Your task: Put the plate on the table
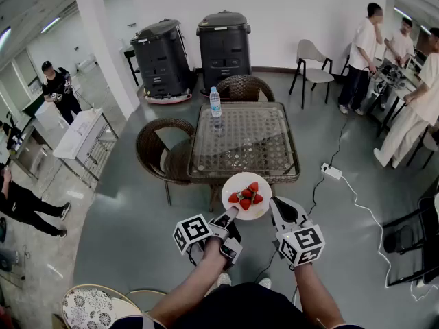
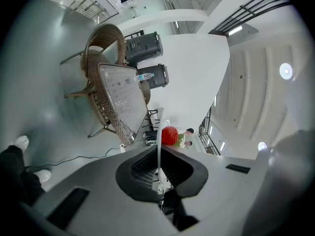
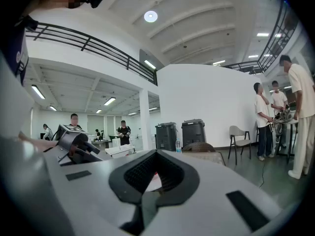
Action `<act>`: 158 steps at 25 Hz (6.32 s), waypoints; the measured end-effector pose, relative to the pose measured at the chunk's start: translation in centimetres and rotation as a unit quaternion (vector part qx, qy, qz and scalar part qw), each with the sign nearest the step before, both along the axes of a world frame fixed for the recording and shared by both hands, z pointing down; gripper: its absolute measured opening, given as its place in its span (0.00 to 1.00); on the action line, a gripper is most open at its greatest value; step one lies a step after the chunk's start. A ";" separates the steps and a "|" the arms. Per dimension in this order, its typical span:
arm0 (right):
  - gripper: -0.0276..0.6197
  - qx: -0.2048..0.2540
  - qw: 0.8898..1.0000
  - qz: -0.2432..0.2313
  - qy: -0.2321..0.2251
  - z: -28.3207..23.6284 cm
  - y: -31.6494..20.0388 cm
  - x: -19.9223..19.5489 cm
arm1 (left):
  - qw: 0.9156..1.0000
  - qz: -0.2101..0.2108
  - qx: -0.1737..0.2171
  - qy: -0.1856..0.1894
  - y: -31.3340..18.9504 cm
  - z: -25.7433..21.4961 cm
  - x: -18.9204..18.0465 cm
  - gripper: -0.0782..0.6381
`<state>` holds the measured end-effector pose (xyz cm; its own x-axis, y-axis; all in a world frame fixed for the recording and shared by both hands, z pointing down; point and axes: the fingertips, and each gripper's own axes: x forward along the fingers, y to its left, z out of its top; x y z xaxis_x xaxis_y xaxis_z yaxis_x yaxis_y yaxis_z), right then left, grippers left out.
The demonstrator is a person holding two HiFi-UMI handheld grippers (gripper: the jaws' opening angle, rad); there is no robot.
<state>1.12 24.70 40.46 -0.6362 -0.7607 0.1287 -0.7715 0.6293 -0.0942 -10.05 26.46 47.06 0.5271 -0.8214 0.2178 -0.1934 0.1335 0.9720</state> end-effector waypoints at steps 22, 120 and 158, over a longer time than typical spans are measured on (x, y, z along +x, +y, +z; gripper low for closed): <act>0.05 -0.007 1.000 -0.019 -0.014 0.2 -1.9 3.0 | 1.000 -0.017 -0.009 -0.012 -1.4 0.3 2.8 0.13; 0.05 -0.147 0.988 0.010 0.039 13.9 -48.2 2.2 | 0.995 0.031 -0.093 -0.026 -47.4 25.4 -0.3 0.13; 0.05 -0.182 0.981 0.057 0.032 17.0 -49.1 7.0 | 0.952 0.106 -0.204 -0.202 -50.0 30.6 5.3 0.18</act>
